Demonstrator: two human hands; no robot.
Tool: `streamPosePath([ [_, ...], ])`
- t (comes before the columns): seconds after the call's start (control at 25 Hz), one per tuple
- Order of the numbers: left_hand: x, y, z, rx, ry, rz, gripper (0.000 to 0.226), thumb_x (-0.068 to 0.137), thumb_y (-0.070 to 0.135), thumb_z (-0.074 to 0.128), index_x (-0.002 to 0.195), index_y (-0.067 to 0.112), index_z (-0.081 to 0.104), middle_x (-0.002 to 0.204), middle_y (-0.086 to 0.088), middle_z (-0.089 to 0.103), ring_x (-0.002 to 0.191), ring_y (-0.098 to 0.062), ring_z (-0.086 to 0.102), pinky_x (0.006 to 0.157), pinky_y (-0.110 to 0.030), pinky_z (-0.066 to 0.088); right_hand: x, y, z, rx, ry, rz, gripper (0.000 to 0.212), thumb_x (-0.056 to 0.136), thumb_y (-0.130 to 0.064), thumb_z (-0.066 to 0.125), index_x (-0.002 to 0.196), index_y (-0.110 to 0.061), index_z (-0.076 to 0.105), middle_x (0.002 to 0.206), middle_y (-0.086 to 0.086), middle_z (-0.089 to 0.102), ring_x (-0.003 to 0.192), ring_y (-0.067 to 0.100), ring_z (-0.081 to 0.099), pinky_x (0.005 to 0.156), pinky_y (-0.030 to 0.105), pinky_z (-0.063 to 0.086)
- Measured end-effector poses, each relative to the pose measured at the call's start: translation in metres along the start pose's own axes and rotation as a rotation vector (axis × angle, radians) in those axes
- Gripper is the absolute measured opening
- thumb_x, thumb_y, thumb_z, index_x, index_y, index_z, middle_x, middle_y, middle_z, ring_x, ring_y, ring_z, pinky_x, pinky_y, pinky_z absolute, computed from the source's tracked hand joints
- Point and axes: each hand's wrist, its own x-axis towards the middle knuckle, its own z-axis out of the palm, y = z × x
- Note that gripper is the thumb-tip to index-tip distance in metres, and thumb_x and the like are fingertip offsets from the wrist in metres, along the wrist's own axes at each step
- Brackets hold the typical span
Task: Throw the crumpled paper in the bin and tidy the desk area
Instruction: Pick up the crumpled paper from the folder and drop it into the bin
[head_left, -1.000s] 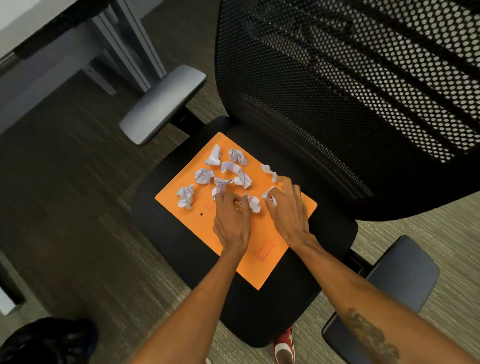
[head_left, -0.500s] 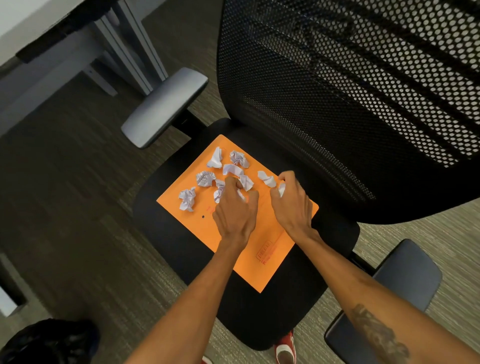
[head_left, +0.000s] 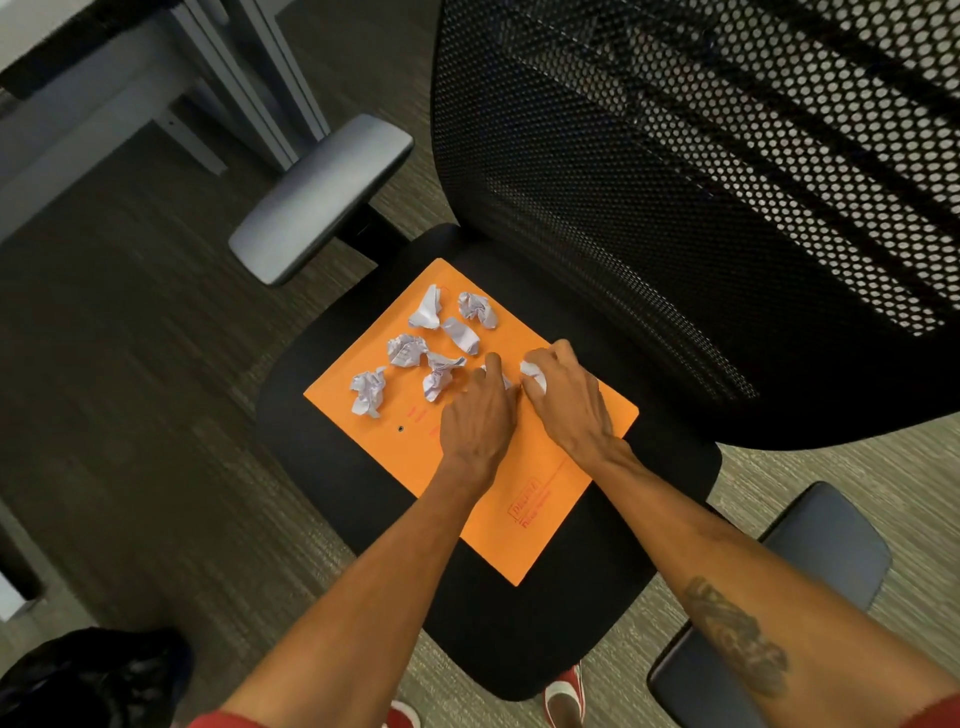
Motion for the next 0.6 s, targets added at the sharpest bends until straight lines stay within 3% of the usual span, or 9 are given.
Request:
streamPosePath([
  [0.16,-0.009,0.002,0.003,-0.096,0.039,-0.003,0.027,0.107,0.034,0.03,0.112,0.014,0.047,0.1,-0.008,0.059,0.072,-0.025,0.061,0.058,-0.037,0.047,-0.009,-0.003,0.002,0.056,0.087,0.055,0.024,0.103,-0.023,0.047,0.1,-0.006,0.065,0.1,0.01,0.055,0.075,0.019,0.058,0.066,0.039,0.052],
  [0.28,-0.016,-0.001,0.001,-0.26,0.134,-0.1,0.031,0.107,0.033,0.031,0.091,0.014,0.05,0.087,-0.002,0.055,0.07,-0.022,0.058,0.062,-0.039,0.047,-0.016,-0.013,-0.001,0.181,0.148,0.116,0.03,0.103,-0.027,0.048,0.08,-0.01,0.057,0.088,0.004,0.051,0.065,0.013,0.05,0.06,0.03,0.04],
  [0.4,-0.025,-0.007,-0.009,-0.384,0.226,-0.187,0.043,0.104,0.044,0.04,0.08,0.012,0.058,0.093,0.002,0.061,0.075,-0.017,0.06,0.068,-0.04,0.052,-0.018,-0.027,-0.002,0.269,0.134,0.163,0.039,0.099,-0.038,0.056,0.072,-0.01,0.055,0.084,0.002,0.049,0.064,0.009,0.046,0.057,0.023,0.032],
  [0.48,-0.031,-0.017,-0.016,-0.394,0.284,-0.155,0.04,0.101,0.045,0.049,0.08,0.013,0.061,0.101,0.002,0.067,0.084,-0.014,0.063,0.073,-0.035,0.052,-0.016,-0.037,-0.001,0.295,0.114,0.135,0.033,0.099,-0.032,0.057,0.075,-0.009,0.055,0.087,0.002,0.05,0.064,0.008,0.046,0.059,0.023,0.032],
  [0.6,-0.037,-0.038,-0.028,-0.471,0.257,-0.107,0.009,0.102,0.03,0.05,0.1,0.021,0.051,0.103,0.009,0.064,0.073,-0.003,0.056,0.062,-0.024,0.045,-0.014,-0.055,-0.004,0.383,0.051,0.069,0.003,0.1,-0.017,0.053,0.101,-0.015,0.054,0.095,-0.001,0.054,0.074,0.009,0.053,0.065,0.029,0.044],
])
